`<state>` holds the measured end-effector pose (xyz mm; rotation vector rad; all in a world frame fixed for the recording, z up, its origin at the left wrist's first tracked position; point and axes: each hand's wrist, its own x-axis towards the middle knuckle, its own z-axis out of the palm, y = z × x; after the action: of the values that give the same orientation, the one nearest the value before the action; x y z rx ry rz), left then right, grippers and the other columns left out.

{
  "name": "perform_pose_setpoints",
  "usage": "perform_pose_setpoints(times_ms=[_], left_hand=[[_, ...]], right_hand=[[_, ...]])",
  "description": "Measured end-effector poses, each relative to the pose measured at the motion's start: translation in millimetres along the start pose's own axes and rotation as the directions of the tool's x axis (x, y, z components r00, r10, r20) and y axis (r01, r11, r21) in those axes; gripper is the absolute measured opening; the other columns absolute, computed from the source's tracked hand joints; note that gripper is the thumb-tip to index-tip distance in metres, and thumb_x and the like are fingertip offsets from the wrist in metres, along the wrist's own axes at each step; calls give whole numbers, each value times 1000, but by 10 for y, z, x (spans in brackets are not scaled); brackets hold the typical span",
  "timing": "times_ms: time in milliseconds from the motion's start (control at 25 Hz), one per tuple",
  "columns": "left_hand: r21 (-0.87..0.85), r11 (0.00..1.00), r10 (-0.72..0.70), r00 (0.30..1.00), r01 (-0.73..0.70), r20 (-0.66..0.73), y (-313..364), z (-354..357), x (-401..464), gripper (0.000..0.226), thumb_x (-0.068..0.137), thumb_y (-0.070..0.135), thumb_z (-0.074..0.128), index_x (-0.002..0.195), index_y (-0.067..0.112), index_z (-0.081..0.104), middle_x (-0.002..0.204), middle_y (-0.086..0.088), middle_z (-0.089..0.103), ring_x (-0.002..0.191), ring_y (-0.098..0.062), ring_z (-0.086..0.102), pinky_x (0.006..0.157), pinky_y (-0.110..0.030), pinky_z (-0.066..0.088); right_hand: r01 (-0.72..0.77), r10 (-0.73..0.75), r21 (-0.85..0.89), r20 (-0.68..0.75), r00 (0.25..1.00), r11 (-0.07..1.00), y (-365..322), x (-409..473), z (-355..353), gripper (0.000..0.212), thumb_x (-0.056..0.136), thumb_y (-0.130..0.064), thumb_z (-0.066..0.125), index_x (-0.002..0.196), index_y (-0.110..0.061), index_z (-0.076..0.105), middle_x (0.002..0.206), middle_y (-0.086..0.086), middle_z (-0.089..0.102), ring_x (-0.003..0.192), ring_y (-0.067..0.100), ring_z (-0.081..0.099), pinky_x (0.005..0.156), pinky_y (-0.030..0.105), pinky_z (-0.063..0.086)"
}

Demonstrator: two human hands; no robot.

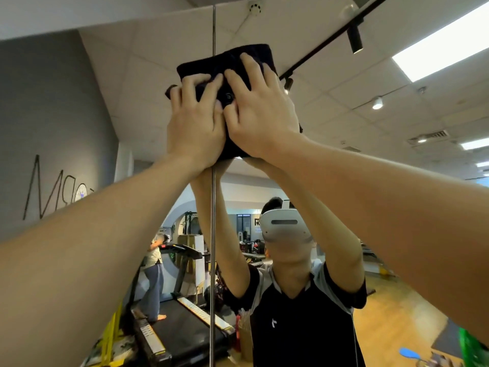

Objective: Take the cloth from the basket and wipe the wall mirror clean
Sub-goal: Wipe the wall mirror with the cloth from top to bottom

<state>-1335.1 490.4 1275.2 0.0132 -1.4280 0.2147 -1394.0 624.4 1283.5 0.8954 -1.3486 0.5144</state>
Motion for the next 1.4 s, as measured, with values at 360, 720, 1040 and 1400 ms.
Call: perform_pose_setpoints(times_ms=[360, 720, 1040, 1400], left_hand=[[17, 1000, 2, 1000, -2, 5, 38, -58, -332, 58, 100, 33, 28, 154, 20, 47, 151, -8, 44, 134, -32, 39, 98, -24, 34], [13, 1000, 9, 1000, -9, -6, 119, -30, -352, 55, 100, 25, 35, 153, 15, 48, 151, -13, 44, 133, -37, 38, 110, -36, 36], [-2, 999, -41, 999, 41, 10, 556, 84, -424, 54, 102, 22, 39, 155, 16, 45, 154, -14, 39, 138, -39, 33, 116, -43, 35], [6, 1000, -15, 1000, 15, 0, 1250, 343, -409, 54, 102, 26, 37, 154, 15, 46, 154, -14, 41, 139, -38, 35, 117, -47, 37]], right_hand=[[-6, 5, -7, -22, 1000, 1000, -101, -319, 30, 70, 97, -46, 21, 156, -15, 44, 168, 16, 30, 152, 44, 29, 125, 52, 25], [27, -26, -60, 21, 999, 998, 11, -313, 29, 62, 107, -48, 36, 159, -16, 38, 171, 16, 23, 154, 45, 24, 127, 51, 21], [63, -62, -29, 58, 996, 998, 372, -483, -154, 62, 108, -46, 38, 161, -14, 35, 172, 16, 18, 156, 44, 19, 128, 49, 20], [56, -56, -11, 20, 998, 998, 1013, -702, -449, 69, 101, -49, 25, 156, -13, 43, 169, 19, 26, 154, 45, 27, 126, 52, 28]])
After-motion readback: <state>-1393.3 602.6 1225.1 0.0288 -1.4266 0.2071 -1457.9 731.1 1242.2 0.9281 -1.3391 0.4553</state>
